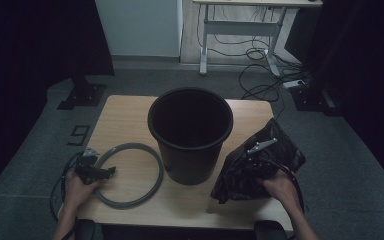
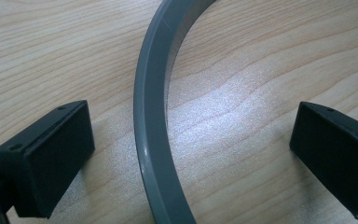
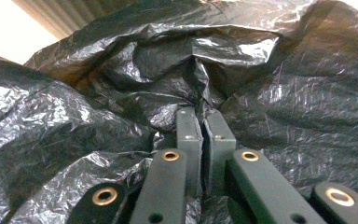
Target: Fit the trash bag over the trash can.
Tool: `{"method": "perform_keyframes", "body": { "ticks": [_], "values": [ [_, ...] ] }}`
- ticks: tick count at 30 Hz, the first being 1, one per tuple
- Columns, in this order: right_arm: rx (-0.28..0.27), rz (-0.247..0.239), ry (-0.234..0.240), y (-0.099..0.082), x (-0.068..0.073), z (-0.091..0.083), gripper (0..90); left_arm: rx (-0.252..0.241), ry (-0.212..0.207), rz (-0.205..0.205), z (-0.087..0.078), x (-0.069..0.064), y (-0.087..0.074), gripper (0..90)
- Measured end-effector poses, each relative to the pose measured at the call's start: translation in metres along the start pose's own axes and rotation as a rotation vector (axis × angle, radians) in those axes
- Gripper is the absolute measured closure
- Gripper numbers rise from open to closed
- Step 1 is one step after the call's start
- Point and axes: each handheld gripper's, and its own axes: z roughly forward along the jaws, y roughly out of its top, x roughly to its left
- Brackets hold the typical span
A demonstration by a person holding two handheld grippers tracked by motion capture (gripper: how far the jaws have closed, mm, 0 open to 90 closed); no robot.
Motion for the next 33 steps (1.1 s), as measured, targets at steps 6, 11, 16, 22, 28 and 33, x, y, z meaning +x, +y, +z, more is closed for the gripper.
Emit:
{"method": "perform_keyframes", "body": {
  "ticks": [6, 11, 16, 22, 28, 33],
  "values": [
    [0.0, 0.002, -0.026, 0.013, -0.01, -0.009, 85.9, 0.0, 0.0, 0.0, 0.0, 0.0, 0.0, 0.0],
    [0.005, -0.01, -0.054, 0.024, -0.016, -0.015, 85.9, 0.0, 0.0, 0.0, 0.0, 0.0, 0.0, 0.0],
    [0.006, -0.009, -0.073, 0.034, -0.021, -0.019, 85.9, 0.0, 0.0, 0.0, 0.0, 0.0, 0.0, 0.0],
    [0.0, -0.007, -0.091, 0.046, -0.026, -0.026, 85.9, 0.001, 0.0, 0.0, 0.0, 0.0, 0.0, 0.0],
    [0.0, -0.012, -0.095, 0.057, -0.028, -0.03, 86.0, 0.0, 0.0, 0.0, 0.0, 0.0, 0.0, 0.0],
    [0.0, -0.017, -0.104, 0.066, -0.03, -0.034, 86.0, 0.001, 0.0, 0.0, 0.0, 0.0, 0.0, 0.0]
  ]
}}
